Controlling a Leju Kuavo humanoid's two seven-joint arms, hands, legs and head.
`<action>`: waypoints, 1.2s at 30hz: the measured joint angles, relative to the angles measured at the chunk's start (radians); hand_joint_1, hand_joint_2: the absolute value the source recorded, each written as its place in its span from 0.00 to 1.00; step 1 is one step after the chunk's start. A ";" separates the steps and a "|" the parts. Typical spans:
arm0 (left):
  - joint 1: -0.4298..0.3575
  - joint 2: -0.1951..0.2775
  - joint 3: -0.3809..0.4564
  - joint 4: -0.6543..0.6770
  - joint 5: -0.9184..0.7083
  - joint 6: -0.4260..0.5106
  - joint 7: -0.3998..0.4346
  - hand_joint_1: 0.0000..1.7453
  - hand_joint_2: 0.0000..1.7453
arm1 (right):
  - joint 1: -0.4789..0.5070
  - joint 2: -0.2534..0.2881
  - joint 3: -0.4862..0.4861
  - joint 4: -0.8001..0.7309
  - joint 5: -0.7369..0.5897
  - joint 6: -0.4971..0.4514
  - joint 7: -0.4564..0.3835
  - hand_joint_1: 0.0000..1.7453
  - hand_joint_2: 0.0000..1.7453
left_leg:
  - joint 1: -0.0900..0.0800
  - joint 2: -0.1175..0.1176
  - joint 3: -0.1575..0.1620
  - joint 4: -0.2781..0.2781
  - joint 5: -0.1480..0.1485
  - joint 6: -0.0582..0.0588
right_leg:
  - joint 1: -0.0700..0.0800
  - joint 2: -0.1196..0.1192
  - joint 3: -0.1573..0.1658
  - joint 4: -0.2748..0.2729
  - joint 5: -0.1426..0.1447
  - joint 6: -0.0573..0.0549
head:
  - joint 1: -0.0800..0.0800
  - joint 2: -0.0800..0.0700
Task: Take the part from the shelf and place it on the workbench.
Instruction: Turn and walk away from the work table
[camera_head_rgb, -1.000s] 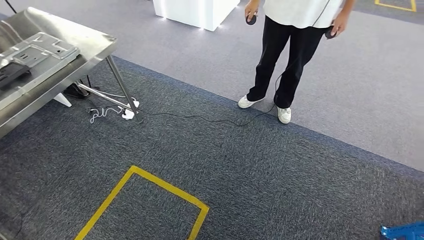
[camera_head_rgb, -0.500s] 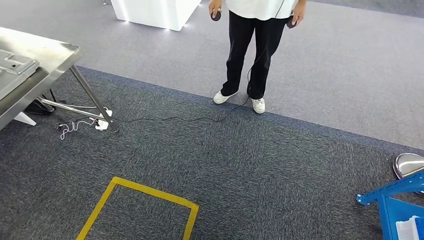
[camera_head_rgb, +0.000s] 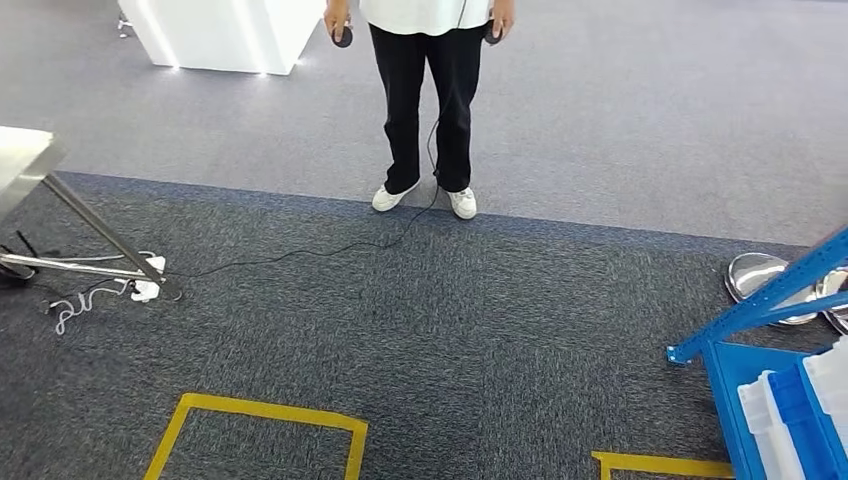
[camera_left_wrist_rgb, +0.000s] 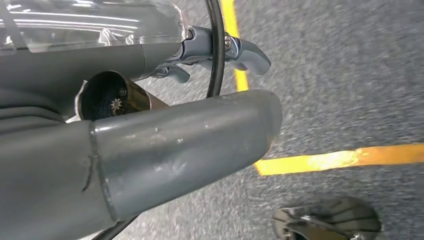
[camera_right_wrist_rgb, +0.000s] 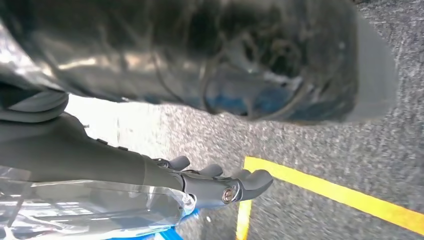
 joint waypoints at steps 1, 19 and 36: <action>0.000 0.001 0.000 0.000 0.000 0.000 0.000 0.00 0.00 | -0.001 0.001 0.000 0.000 0.000 0.000 0.000 0.00 0.00 | -0.002 -0.026 0.021 -0.060 0.027 0.007 | -0.001 0.012 -0.002 0.002 0.000 0.002 | 0.000 0.000; -0.005 -0.001 0.002 0.000 -0.002 -0.003 -0.002 0.00 0.00 | -0.001 -0.002 -0.001 0.001 0.001 0.000 -0.003 0.00 0.00 | -0.008 0.123 0.065 -0.141 0.038 -0.001 | -0.013 -0.125 0.003 -0.006 -0.003 0.038 | 0.003 0.000; -0.008 -0.001 0.004 0.000 -0.001 -0.001 -0.010 0.00 0.00 | 0.002 -0.003 -0.011 0.001 0.000 0.001 -0.012 0.00 0.00 | 0.002 -0.019 0.038 -0.119 0.053 0.003 | -0.017 0.040 -0.011 0.002 0.009 0.037 | 0.003 0.000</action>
